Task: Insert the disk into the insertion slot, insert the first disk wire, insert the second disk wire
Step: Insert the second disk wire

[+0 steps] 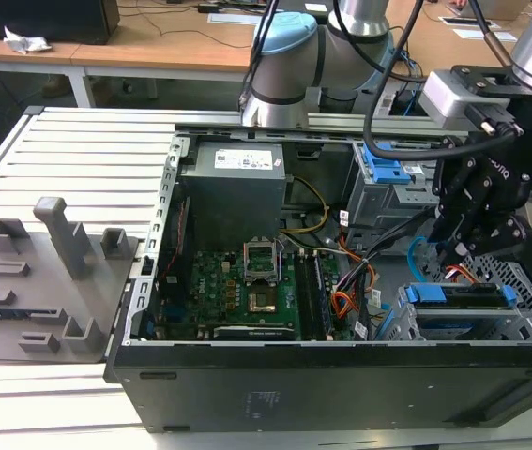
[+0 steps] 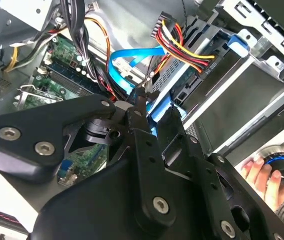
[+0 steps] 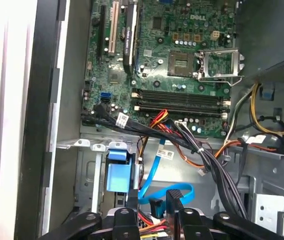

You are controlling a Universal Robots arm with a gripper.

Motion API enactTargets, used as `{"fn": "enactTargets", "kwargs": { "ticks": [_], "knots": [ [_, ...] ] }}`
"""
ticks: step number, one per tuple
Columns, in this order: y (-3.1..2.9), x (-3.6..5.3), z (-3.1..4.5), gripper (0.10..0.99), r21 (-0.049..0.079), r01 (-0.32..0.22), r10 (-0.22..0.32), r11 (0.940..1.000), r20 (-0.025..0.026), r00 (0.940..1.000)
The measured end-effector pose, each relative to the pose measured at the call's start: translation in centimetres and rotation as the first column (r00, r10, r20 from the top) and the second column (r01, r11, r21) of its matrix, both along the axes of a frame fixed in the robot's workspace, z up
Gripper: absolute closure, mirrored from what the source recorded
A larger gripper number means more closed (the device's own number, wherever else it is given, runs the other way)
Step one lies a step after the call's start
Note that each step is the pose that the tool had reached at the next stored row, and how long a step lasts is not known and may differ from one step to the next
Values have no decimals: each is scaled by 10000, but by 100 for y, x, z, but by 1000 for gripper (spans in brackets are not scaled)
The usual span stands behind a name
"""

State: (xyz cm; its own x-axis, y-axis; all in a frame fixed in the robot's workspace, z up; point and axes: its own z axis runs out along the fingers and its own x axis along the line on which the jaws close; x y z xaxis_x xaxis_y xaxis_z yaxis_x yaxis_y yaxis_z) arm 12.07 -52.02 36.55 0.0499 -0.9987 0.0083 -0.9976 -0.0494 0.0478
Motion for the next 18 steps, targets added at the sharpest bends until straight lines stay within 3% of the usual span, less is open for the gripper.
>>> {"fn": "enactTargets", "kwargs": {
  "ticks": [5,6,7,13,18],
  "knots": [
    [0,0,1,737,-28,-4,4,10000,0,10000],
    [0,0,0,867,-30,-4,4,10000,0,10000],
    [0,0,0,922,-32,-4,4,10000,0,10000],
    [0,4,0,925,-49,-4,4,10000,0,10000],
    [0,74,0,925,-50,-4,4,10000,-5,10000]
  ]
}}
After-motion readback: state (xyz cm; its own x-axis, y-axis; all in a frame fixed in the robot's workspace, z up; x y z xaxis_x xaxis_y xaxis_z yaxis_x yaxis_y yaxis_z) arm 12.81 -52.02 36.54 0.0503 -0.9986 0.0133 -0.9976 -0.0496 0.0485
